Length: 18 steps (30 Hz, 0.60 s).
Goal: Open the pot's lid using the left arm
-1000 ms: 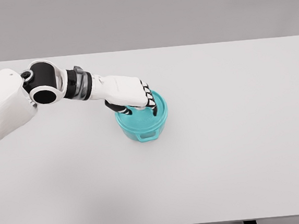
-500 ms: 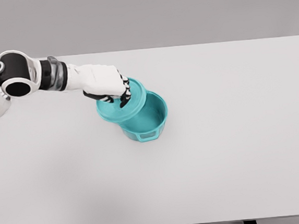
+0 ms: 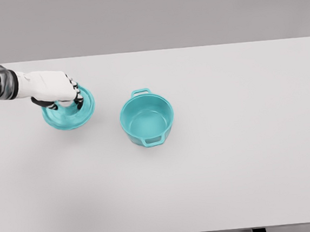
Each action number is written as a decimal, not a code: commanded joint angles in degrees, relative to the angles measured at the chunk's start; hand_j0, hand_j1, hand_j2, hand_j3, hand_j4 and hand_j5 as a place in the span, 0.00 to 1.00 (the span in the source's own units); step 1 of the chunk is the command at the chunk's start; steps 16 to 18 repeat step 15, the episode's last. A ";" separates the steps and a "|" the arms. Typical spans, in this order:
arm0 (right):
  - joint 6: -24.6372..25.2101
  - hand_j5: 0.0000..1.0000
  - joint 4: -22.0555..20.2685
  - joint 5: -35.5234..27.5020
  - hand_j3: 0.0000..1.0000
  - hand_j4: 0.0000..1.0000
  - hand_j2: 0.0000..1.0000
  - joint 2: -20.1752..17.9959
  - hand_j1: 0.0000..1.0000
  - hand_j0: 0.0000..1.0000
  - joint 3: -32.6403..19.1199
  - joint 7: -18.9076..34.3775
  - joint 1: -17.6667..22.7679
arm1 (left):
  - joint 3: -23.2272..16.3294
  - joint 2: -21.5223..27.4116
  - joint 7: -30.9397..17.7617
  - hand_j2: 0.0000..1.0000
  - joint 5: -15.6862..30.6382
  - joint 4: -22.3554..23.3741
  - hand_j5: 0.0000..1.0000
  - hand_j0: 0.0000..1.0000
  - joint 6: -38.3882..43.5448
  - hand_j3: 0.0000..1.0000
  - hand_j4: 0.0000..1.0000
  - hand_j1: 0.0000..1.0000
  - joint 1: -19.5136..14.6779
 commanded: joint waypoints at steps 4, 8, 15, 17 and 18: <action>-0.02 1.00 -0.07 -0.02 1.00 1.00 1.00 -0.01 1.00 1.00 0.02 0.02 0.00 | -0.09 -0.04 0.02 1.00 -0.21 1.81 1.00 1.00 0.13 1.00 1.00 1.00 0.09; -0.02 1.00 0.01 -0.02 1.00 1.00 1.00 -0.01 1.00 1.00 0.02 0.02 0.00 | 1.40 4.97 0.02 1.00 6.28 8.39 1.00 1.00 0.13 1.00 1.00 1.00 1.23; -0.02 1.00 0.01 -0.02 1.00 1.00 1.00 -0.01 1.00 1.00 0.02 0.02 0.00 | 2.28 4.79 0.02 1.00 8.49 16.14 1.00 1.00 0.13 1.00 1.00 1.00 1.58; -0.02 1.00 0.01 -0.02 1.00 1.00 1.00 -0.01 1.00 1.00 0.02 0.02 0.00 | 2.28 4.79 0.02 1.00 8.49 16.14 1.00 1.00 0.13 1.00 1.00 1.00 1.58; -0.02 1.00 0.01 -0.02 1.00 1.00 1.00 -0.01 1.00 1.00 0.02 0.02 0.00 | 2.28 4.79 0.02 1.00 8.49 16.14 1.00 1.00 0.13 1.00 1.00 1.00 1.58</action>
